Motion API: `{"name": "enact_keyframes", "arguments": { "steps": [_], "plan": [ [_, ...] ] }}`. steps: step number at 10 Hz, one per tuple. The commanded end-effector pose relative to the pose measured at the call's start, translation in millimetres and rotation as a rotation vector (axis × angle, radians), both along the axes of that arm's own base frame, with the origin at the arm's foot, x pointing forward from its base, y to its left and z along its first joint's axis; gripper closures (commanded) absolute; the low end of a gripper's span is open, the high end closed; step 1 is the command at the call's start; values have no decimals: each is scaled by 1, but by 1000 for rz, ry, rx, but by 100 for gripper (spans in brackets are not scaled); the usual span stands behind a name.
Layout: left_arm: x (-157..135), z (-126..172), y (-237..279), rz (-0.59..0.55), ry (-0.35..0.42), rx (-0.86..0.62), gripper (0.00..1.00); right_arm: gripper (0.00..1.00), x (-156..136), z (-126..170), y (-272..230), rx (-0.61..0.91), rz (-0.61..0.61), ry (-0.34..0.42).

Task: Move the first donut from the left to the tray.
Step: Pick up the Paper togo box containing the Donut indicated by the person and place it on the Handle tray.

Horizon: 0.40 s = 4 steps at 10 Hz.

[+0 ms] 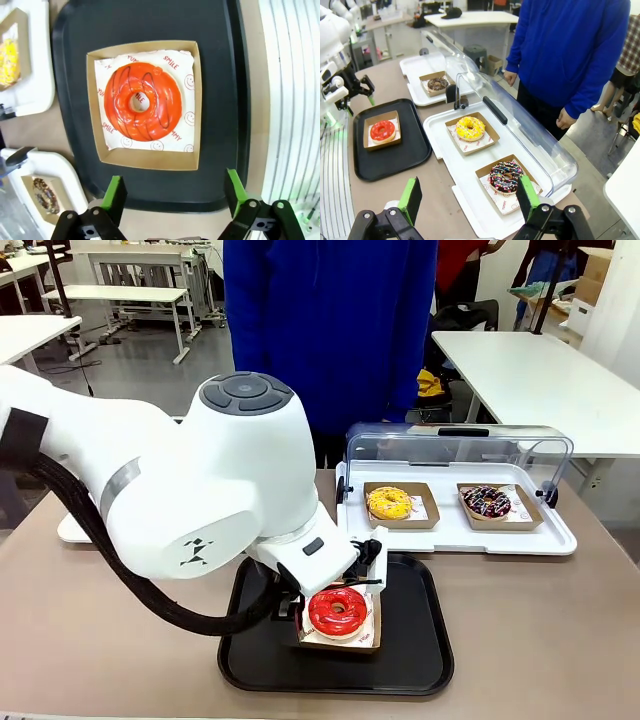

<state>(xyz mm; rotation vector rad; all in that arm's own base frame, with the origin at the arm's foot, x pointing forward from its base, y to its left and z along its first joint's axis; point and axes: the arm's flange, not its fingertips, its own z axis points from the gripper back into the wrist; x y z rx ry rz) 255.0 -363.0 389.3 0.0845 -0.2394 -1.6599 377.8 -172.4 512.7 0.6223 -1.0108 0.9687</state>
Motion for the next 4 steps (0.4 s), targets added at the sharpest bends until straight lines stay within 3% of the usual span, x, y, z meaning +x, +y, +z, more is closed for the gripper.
{"name": "enact_keyframes", "arguments": {
  "steps": [1, 4],
  "plan": [
    [-2, -8, -2, 17, -5, 4, 0, 0, 2, 1, 1, 18, 7, -38],
    [-2, -8, -2, 17, -5, 4, 0, 0, 2, 1, 1, 18, 7, -38]
  ]
}}
